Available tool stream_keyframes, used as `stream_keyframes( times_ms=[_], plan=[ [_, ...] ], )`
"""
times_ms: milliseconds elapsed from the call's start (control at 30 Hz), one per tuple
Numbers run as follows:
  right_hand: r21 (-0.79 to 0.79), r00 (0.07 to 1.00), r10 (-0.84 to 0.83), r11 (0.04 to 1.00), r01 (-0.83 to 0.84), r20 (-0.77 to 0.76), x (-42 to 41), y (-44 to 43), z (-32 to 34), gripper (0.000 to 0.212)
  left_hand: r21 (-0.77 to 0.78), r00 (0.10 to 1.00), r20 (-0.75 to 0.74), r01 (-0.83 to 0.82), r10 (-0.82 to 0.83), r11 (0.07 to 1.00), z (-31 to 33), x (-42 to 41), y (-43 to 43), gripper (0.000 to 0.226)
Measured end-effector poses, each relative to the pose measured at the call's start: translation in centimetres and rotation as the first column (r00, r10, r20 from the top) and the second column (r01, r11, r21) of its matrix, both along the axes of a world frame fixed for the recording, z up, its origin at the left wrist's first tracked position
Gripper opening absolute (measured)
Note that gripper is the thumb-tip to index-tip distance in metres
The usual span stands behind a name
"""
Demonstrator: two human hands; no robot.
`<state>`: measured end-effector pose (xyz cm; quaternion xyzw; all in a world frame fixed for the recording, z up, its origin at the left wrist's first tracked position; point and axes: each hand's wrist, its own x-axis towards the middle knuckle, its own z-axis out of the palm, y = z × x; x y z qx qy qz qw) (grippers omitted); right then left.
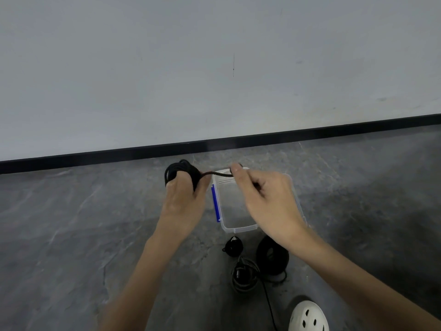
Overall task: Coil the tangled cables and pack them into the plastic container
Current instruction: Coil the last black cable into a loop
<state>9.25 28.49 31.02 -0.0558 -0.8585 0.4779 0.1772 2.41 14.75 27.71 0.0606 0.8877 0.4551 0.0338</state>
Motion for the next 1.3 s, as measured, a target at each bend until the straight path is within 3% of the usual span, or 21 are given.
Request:
stream_keyframes(
  times_ms=[133, 300, 367, 600, 800, 900, 1033, 1167, 1300],
  plan=[
    [0.062, 0.994, 0.013, 0.998, -0.006, -0.107, -0.1, 0.3, 0.2, 0.056, -0.099, 0.993, 0.008, 0.114, -0.114, 0.989, -0.6, 0.7, 0.4, 0.030],
    [-0.213, 0.995, 0.036, 0.976, -0.056, -0.095, -0.5, 1.0, 0.6, 0.052, -0.110, 0.973, 0.071, 0.225, -0.218, 0.968, -0.6, 1.4, 1.0, 0.034],
    [-0.250, 0.997, 0.039, 0.967, -0.055, -0.066, -0.6, 1.4, 1.0, 0.049, -0.088, 0.961, 0.074, 0.274, -0.268, 0.958, -0.4, 1.8, 1.2, 0.035],
    [0.021, 0.988, -0.142, 0.989, 0.143, -0.067, -1.6, 3.4, 0.4, 0.052, -0.131, 0.967, 0.066, 0.253, -0.246, 0.959, -0.2, 1.4, 0.7, 0.040],
    [0.225, 0.994, -0.108, 0.968, 0.107, -0.009, -1.3, 4.0, -0.1, 0.039, -0.139, 0.961, 0.105, 0.270, -0.257, 0.953, -0.4, 1.1, 0.2, 0.037],
    [0.131, 0.994, -0.112, 0.985, 0.112, -0.005, -1.8, 5.1, 0.1, 0.034, -0.017, 0.878, 0.221, 0.439, -0.425, 0.898, 0.1, 1.7, 0.3, 0.029],
    [-0.072, 1.000, -0.024, 0.997, 0.025, 0.010, -2.4, 6.2, -0.4, 0.035, 0.230, 0.679, 0.259, 0.647, -0.687, 0.727, 1.7, 2.9, 1.0, 0.030],
    [-0.145, 0.997, 0.066, 0.988, -0.059, 0.040, -2.7, 5.6, -1.0, 0.036, 0.625, 0.525, 0.249, 0.554, -0.813, 0.549, 3.2, 4.0, 1.5, 0.027],
    [-0.207, 0.975, 0.161, 0.970, -0.127, 0.154, -2.6, 4.7, -1.5, 0.034, 0.852, 0.500, 0.136, 0.382, -0.855, 0.359, 3.7, 3.8, 1.3, 0.021]
  ],
)
